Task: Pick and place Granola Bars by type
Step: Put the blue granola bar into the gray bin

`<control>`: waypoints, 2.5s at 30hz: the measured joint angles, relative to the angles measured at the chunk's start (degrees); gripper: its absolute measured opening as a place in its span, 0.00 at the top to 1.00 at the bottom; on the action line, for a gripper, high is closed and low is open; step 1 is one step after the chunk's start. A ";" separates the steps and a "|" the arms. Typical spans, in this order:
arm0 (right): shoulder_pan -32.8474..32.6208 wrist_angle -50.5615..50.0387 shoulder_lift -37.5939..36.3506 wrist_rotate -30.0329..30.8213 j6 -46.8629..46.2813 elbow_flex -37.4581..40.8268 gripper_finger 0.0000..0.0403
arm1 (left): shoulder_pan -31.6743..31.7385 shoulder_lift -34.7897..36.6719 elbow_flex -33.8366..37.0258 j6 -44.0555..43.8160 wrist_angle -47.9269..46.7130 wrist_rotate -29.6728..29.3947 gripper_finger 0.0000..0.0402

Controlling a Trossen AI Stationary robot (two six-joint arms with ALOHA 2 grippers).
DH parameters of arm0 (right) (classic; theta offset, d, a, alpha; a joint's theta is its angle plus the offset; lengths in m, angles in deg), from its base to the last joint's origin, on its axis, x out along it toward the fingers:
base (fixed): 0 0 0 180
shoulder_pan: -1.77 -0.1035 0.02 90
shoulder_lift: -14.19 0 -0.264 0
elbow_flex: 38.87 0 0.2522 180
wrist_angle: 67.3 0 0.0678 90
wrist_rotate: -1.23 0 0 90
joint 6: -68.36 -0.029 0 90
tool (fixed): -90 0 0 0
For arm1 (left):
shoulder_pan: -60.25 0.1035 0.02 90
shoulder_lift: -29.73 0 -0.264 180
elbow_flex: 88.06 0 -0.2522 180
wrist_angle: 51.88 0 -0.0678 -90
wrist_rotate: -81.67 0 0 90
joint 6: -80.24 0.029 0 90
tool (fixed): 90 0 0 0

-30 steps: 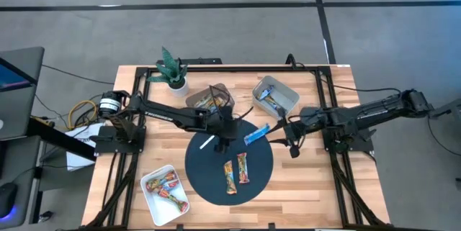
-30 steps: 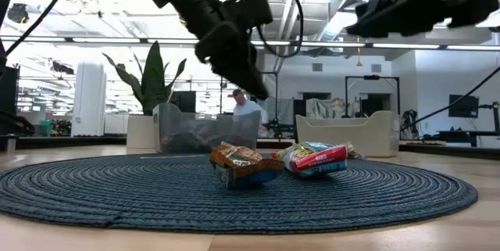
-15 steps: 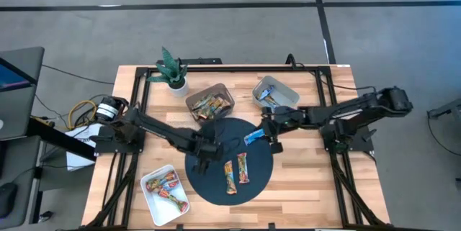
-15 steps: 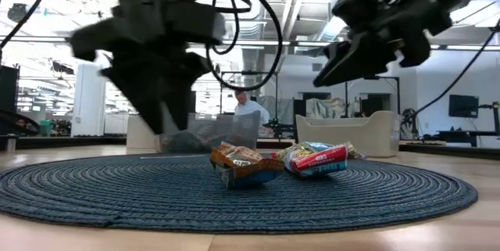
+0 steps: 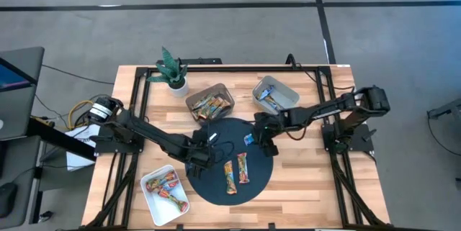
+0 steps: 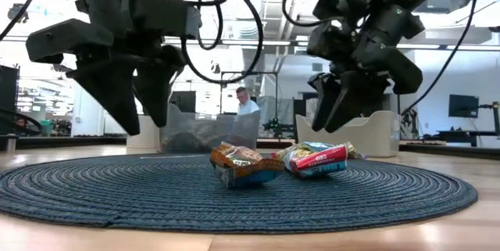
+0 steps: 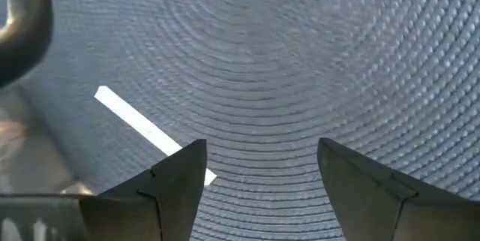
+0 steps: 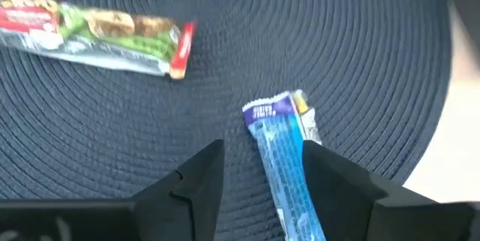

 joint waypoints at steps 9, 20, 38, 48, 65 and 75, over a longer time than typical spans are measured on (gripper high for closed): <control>2.36 -3.99 0.41 0.15 -0.85 -0.19 0.45 | -1.61 2.25 1.47 -3.71 0.40 -5.48 0.38; 5.59 -3.67 7.18 -0.12 -0.31 -1.02 0.42 | -5.81 2.23 1.47 -7.55 -0.17 -11.15 0.38; 6.03 -6.81 7.71 0.55 -0.41 -4.89 0.67 | -9.73 2.16 1.47 -10.98 -0.47 -17.42 0.38; 5.94 -7.97 7.55 0.47 -0.39 -5.02 0.87 | -10.21 2.16 1.47 -11.22 -0.45 -17.53 0.38; 6.09 -14.89 -7.76 10.77 -4.38 -5.00 0.90 | -10.21 2.16 1.47 -11.50 -0.43 -18.07 0.38; 14.14 -23.40 -19.01 28.94 -18.73 -5.02 0.90 | -10.21 2.14 1.47 -11.86 -0.40 -20.85 0.38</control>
